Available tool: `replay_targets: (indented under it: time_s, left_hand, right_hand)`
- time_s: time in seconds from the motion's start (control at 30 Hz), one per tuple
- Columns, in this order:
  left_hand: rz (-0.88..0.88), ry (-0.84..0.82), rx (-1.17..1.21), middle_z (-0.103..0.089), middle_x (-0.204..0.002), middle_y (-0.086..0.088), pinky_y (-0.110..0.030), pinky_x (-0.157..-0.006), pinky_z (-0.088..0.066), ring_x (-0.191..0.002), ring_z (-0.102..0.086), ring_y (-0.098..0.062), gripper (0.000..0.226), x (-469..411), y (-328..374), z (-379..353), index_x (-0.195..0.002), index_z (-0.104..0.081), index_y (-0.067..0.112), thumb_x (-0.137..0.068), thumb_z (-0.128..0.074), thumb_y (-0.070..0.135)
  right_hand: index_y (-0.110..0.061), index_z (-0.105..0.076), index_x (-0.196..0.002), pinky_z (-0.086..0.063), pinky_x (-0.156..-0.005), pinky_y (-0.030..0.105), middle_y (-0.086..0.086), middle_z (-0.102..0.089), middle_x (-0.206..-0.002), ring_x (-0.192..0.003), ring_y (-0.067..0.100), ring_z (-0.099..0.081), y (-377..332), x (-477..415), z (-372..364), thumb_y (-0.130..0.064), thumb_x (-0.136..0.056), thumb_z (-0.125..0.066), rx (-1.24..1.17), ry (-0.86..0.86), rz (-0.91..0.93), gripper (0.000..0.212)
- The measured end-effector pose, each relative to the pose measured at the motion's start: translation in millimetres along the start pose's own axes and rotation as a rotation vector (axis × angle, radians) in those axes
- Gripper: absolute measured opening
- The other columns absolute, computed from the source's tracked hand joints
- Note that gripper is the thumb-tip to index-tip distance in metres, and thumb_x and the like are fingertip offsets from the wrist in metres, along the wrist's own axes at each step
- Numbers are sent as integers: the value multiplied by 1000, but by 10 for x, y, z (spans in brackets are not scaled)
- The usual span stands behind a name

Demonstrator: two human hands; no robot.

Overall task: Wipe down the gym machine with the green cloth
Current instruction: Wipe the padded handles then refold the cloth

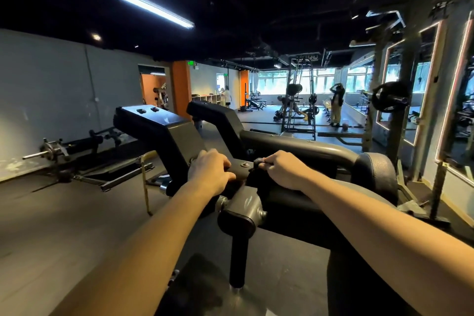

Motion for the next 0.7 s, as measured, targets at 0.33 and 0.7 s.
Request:
replay_targets:
  time_s: [0.33, 0.7]
  left_hand:
    - [-33, 32, 20, -58, -126, 0, -43, -103, -48, -123, -50, -20, 41, -29, -27, -37, -127, -69, 25, -89, -77, 38]
    - [-30, 13, 41, -56, -122, 2, -39, -100, -49, -121, -49, -20, 34, -54, -31, -25, -123, -70, 25, -91, -76, 33]
  right_hand:
    - [-27, -71, -127, -45, -92, 11, -18, -68, -118, -108, -8, -59, 82, 784, 119, -29, -101, -61, 51, -17, 168, 27]
    - [-20, -74, -120, -41, -74, 24, 2, -72, -114, -90, 16, -62, -381, -158, -115, -24, -102, -52, 20, -23, -26, 29]
Point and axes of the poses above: each hand's wrist, its own x-axis away from the middle knuckle, its own z-axis out of the back of the hand, y = z × x, the point moved 8 cm from there along -x, towards the middle knuckle
